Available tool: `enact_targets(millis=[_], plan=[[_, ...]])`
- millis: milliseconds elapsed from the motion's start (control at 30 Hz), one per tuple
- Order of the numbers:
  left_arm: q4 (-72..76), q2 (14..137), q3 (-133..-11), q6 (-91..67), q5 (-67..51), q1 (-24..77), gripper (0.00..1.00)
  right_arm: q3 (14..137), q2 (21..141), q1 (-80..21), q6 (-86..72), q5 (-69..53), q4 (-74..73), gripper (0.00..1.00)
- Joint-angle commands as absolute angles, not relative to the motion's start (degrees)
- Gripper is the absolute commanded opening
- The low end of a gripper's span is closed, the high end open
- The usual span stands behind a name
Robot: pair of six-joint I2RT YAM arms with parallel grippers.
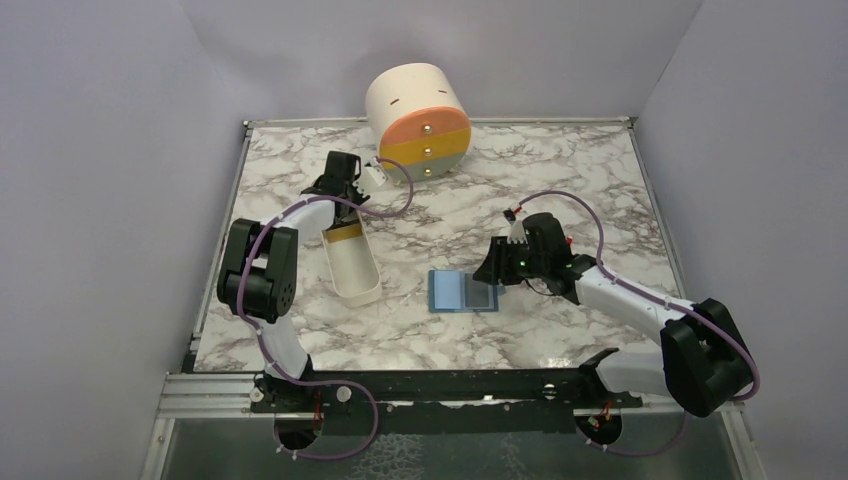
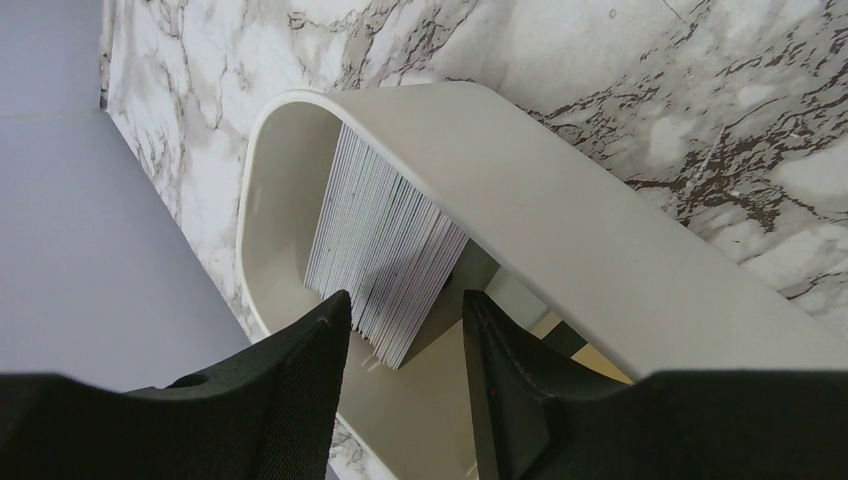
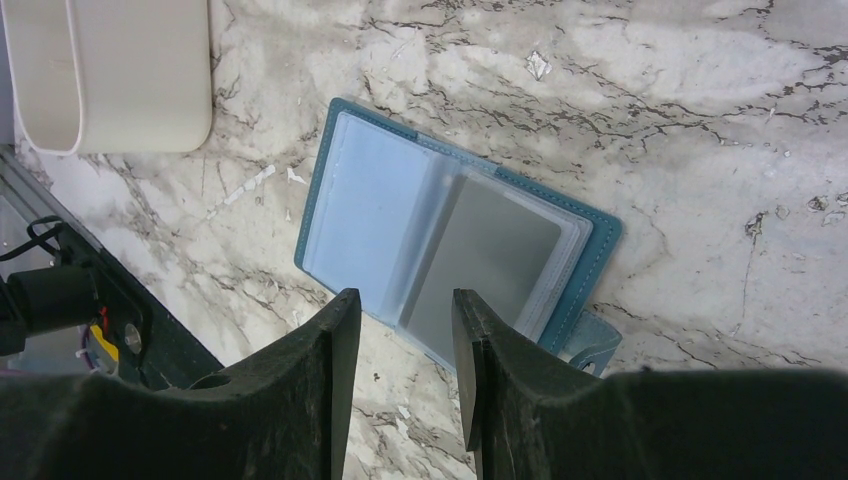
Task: Put the credit cards into the card holder
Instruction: Pick up the credit card from the storage box.
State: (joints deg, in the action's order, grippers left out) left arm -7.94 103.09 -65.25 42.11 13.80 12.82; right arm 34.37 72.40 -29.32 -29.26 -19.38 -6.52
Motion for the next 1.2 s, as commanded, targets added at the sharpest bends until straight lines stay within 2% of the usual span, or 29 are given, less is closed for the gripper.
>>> enact_targets(millis=[0,900,1167], plan=[[-6.65,102.65,-66.58,42.45,14.89,12.74,0.47,35.95,72.54,-29.62,-29.13,-18.9,-7.03,0.39],[-8.15,101.95,-68.77,43.37,18.01,12.74,0.32,36.22,72.42,-29.62,-29.09,-19.05,-7.3,0.39],[-9.64,102.21,-69.44,43.06,17.49,12.84,0.16,36.23,72.16,-29.62,-28.95,-19.16,-7.63,0.39]])
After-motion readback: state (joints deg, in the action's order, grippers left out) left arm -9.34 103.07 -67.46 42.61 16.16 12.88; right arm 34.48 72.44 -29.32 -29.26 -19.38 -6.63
